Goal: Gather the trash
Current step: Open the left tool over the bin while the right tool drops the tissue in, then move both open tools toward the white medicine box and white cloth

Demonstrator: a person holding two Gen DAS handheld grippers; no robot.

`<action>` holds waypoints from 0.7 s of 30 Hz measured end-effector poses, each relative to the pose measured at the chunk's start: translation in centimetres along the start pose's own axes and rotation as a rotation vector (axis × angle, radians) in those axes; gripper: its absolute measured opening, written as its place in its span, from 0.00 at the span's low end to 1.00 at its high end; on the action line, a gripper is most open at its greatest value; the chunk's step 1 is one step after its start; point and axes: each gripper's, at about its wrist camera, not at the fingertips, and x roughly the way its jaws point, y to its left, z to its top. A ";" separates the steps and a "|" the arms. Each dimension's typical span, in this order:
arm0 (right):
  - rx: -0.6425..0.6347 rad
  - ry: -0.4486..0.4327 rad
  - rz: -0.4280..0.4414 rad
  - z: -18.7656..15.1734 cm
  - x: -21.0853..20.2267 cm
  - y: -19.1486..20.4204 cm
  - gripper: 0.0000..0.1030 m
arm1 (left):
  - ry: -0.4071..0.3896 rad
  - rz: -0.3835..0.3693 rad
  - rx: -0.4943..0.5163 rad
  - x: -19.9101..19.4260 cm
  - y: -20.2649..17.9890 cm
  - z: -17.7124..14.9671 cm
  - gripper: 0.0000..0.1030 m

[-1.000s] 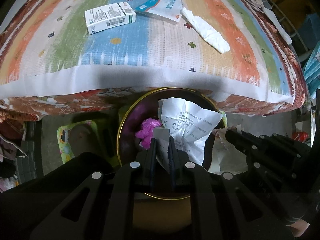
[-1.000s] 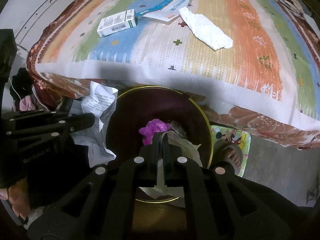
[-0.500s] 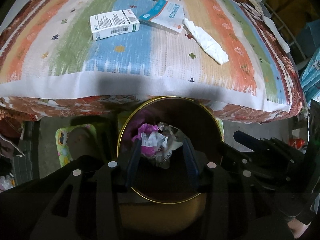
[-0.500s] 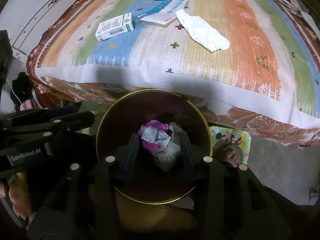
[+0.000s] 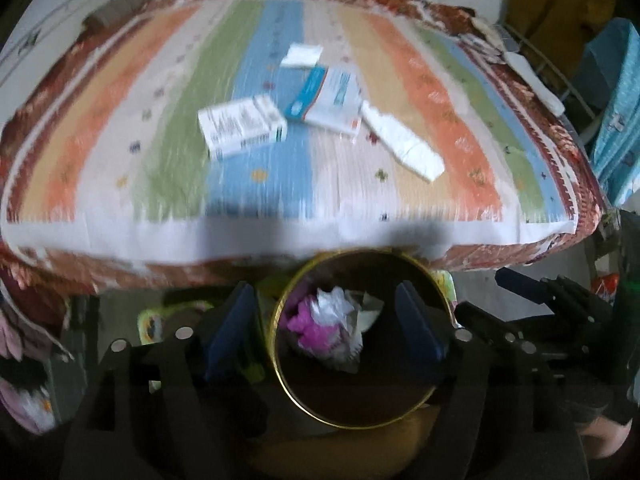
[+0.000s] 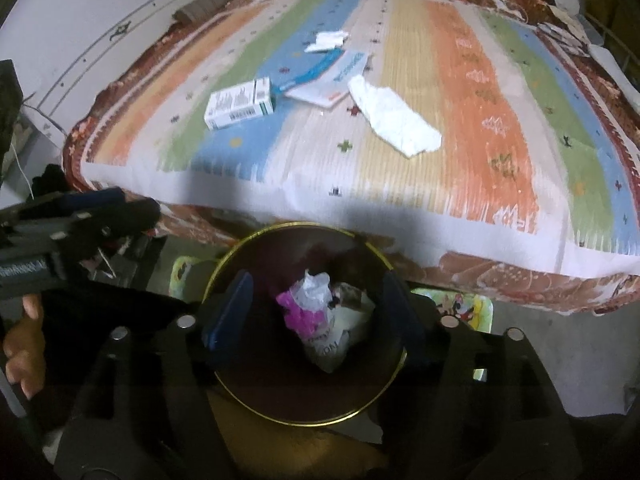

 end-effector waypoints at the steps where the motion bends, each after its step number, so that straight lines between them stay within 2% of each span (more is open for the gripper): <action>1: -0.002 -0.010 0.001 0.1 -0.2 0.0 0.64 | -0.014 0.012 0.004 -0.3 0.2 0.3 0.73; 7: -0.063 -0.080 -0.021 1.0 -1.8 0.5 0.73 | -0.023 0.035 0.033 -0.7 1.1 2.2 0.76; 11: -0.085 -0.104 -0.005 2.0 -2.7 0.3 0.78 | -0.022 0.056 0.086 -0.4 0.8 3.0 0.80; 21: -0.155 -0.091 -0.045 5.3 -2.5 -0.2 0.88 | 0.007 0.116 0.204 1.3 1.0 6.2 0.90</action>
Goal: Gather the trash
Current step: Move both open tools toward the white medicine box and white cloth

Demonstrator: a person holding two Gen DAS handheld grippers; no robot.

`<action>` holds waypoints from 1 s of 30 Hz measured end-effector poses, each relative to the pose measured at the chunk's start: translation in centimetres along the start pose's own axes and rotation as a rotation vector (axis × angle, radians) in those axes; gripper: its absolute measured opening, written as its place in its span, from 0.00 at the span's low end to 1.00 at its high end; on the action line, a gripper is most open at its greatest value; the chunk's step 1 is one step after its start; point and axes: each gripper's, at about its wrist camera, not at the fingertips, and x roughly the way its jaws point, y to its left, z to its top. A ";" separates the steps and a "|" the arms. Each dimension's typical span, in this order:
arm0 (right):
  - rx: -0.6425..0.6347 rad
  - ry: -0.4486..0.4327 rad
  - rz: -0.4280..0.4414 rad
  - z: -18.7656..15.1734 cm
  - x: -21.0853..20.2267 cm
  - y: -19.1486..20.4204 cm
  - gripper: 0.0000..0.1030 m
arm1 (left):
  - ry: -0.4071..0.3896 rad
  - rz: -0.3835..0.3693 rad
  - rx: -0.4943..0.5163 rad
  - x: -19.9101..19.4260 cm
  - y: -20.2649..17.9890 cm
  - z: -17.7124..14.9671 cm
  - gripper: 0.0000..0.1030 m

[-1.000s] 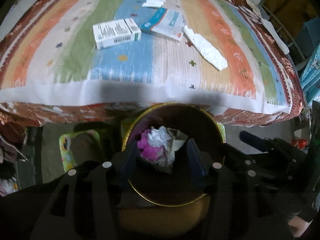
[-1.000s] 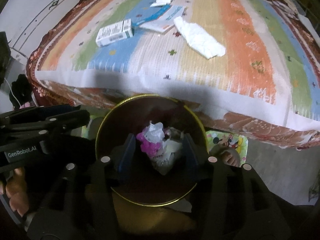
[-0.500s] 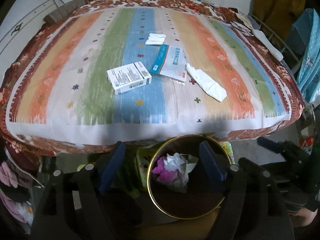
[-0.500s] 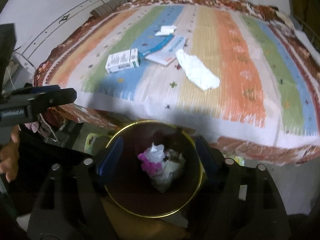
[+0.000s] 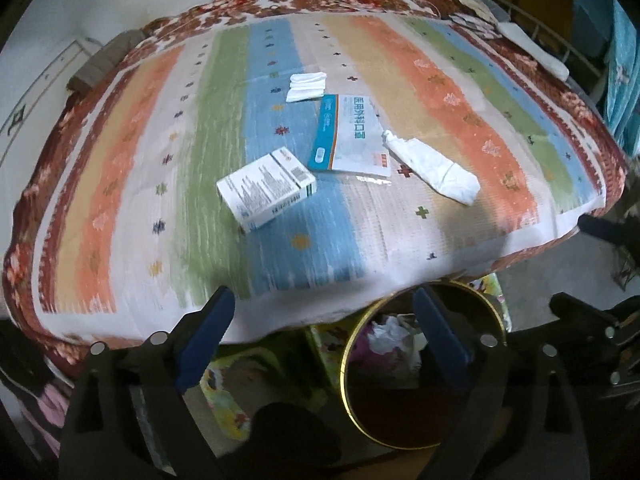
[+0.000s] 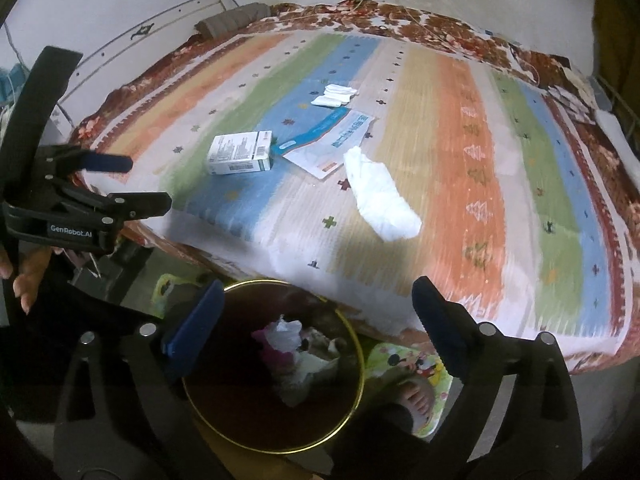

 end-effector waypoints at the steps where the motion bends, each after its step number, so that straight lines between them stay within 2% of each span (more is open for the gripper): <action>1: -0.014 0.006 -0.004 0.4 0.2 0.0 0.88 | -0.004 0.004 0.021 0.2 -0.1 0.3 0.91; 6: -0.037 0.028 0.004 2.0 1.3 -0.5 0.91 | 0.000 0.005 0.090 1.8 0.4 2.4 0.94; 20: -0.058 0.114 0.007 5.8 6.2 -2.7 0.92 | 0.023 0.008 0.084 8.3 4.9 6.6 0.94; 30: -0.073 0.160 0.017 7.3 9.8 -3.9 0.91 | 0.084 -0.015 0.173 12.3 5.2 8.8 0.94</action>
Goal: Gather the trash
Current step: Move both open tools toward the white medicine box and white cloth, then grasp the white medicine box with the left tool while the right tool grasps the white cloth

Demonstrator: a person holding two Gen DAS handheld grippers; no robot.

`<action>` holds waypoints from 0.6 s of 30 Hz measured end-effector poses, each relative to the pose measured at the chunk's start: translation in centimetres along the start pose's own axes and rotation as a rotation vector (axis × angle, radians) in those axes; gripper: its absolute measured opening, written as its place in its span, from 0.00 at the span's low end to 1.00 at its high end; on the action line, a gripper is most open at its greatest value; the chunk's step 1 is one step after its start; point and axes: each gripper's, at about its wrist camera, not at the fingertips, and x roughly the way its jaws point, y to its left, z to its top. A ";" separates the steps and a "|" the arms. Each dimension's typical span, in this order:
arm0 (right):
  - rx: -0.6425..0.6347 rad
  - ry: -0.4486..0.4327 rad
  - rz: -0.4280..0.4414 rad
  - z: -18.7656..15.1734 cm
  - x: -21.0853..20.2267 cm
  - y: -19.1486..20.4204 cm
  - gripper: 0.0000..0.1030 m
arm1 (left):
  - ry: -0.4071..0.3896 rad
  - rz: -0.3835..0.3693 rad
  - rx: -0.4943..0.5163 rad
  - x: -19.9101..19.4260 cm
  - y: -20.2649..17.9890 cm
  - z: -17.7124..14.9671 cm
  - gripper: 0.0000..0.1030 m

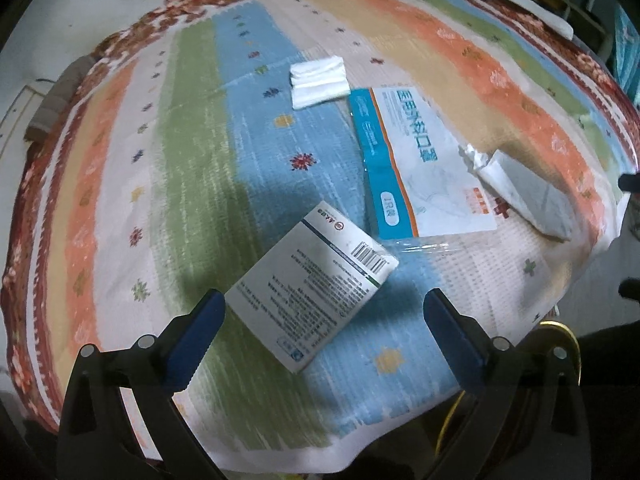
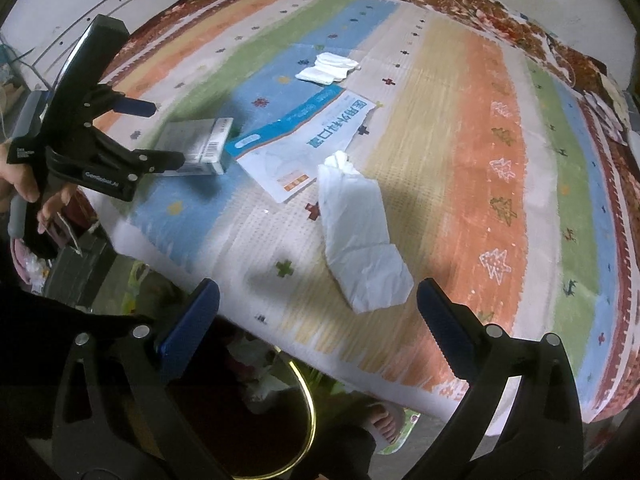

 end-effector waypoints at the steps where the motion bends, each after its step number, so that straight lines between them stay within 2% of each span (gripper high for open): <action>1: -0.004 -0.002 0.007 0.2 0.3 -0.1 0.91 | 0.012 -0.006 0.007 0.4 0.2 0.1 0.94; 11: 0.004 0.047 0.037 1.6 4.3 -2.3 0.91 | 0.076 -0.050 0.073 3.7 1.6 0.6 0.94; 18: -0.035 0.084 0.032 2.1 6.7 -2.6 0.91 | 0.103 -0.090 0.085 5.1 2.3 0.5 0.94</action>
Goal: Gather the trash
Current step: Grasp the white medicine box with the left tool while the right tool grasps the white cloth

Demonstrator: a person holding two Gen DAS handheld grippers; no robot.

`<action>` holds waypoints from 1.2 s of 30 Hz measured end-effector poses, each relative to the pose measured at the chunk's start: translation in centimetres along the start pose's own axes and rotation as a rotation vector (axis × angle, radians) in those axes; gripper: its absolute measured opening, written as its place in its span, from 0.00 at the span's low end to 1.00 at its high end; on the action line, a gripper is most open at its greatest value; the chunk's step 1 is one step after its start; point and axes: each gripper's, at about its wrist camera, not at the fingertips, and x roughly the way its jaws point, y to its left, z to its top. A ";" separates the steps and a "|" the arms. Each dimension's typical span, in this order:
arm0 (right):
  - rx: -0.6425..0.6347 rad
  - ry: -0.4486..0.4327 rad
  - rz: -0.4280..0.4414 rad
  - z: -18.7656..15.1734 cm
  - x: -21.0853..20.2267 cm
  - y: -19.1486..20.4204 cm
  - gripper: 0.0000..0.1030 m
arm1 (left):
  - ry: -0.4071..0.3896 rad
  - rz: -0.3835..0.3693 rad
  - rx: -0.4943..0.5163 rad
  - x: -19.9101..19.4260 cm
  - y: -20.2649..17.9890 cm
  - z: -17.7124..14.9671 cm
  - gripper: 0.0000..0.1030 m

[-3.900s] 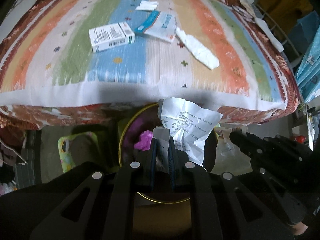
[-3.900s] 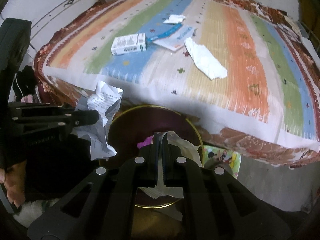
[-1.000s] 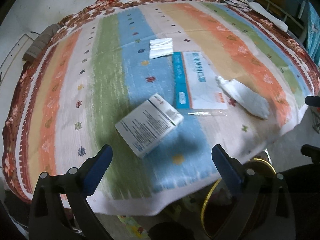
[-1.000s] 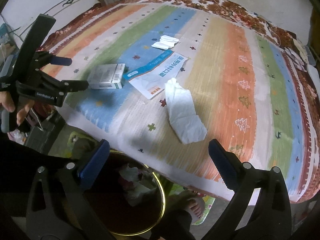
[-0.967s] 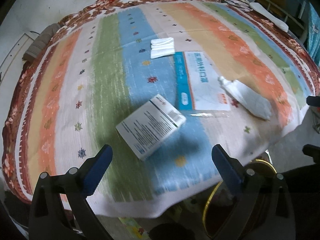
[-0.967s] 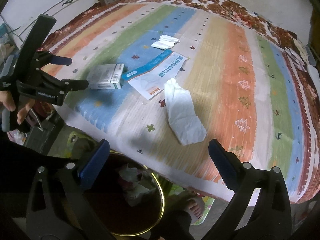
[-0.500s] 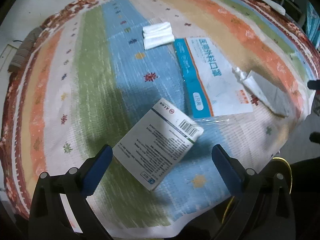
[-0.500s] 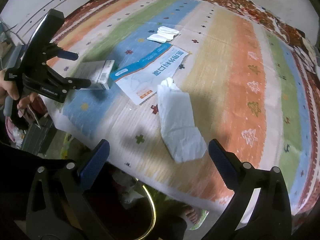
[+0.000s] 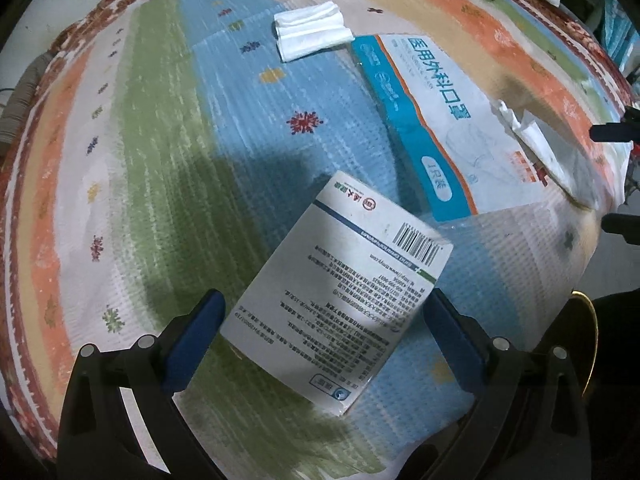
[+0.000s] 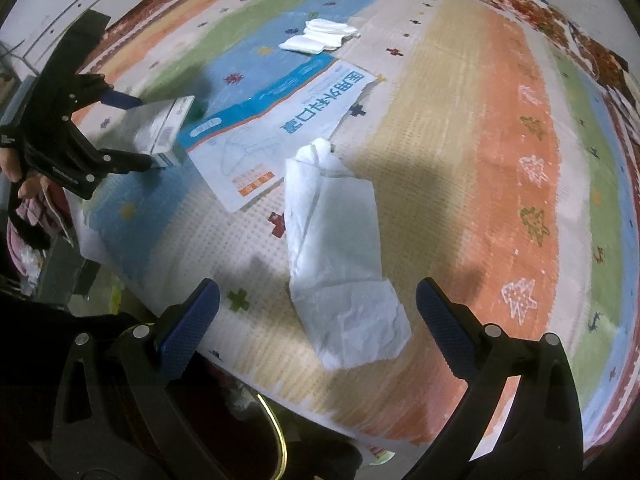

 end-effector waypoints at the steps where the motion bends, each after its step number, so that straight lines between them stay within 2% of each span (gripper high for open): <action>1: -0.003 0.002 -0.004 0.1 0.2 0.0 0.90 | 0.004 -0.006 0.004 0.1 0.0 -0.2 0.94; 5: 0.008 0.013 -0.014 0.4 0.8 -0.4 0.84 | 0.007 -0.043 0.007 0.1 -0.1 -0.7 0.93; 8: 0.008 0.036 -0.012 0.5 1.6 -0.7 0.80 | -0.004 -0.052 0.004 -0.3 -0.2 -0.8 0.85; 9: 0.006 0.042 -0.014 0.5 1.8 -0.8 0.79 | -0.004 -0.058 -0.005 -0.4 -0.2 -0.8 0.85; 11: 0.005 0.054 -0.013 0.4 2.2 -0.9 0.69 | 0.002 -0.077 -0.027 -0.4 -0.1 -0.9 0.85; 15: -0.007 0.071 -0.011 0.4 2.6 -0.6 0.58 | 0.008 -0.078 -0.016 -0.1 -0.4 -1.1 0.84; 18: -0.009 0.065 -0.034 0.4 2.6 -0.4 0.48 | 0.002 -0.081 -0.054 -0.4 0.0 -1.2 0.84; 23: 0.013 0.058 -0.038 0.5 2.6 -0.3 0.16 | 0.008 -0.066 -0.127 -0.6 1.4 -1.2 0.82; 26: 0.037 0.063 -0.031 0.6 2.5 -0.6 0.10 | 0.007 -0.074 -0.163 -0.9 1.4 -1.3 0.81; 30: 0.076 0.059 -0.031 0.8 1.9 -1.2 0.09 | 0.012 -0.043 -0.195 -1.4 0.9 -1.4 0.80; 36: 0.132 0.008 -0.009 1.0 -0.3 -1.4 0.08 | 0.006 0.009 -0.280 -2.7 0.8 -1.8 0.80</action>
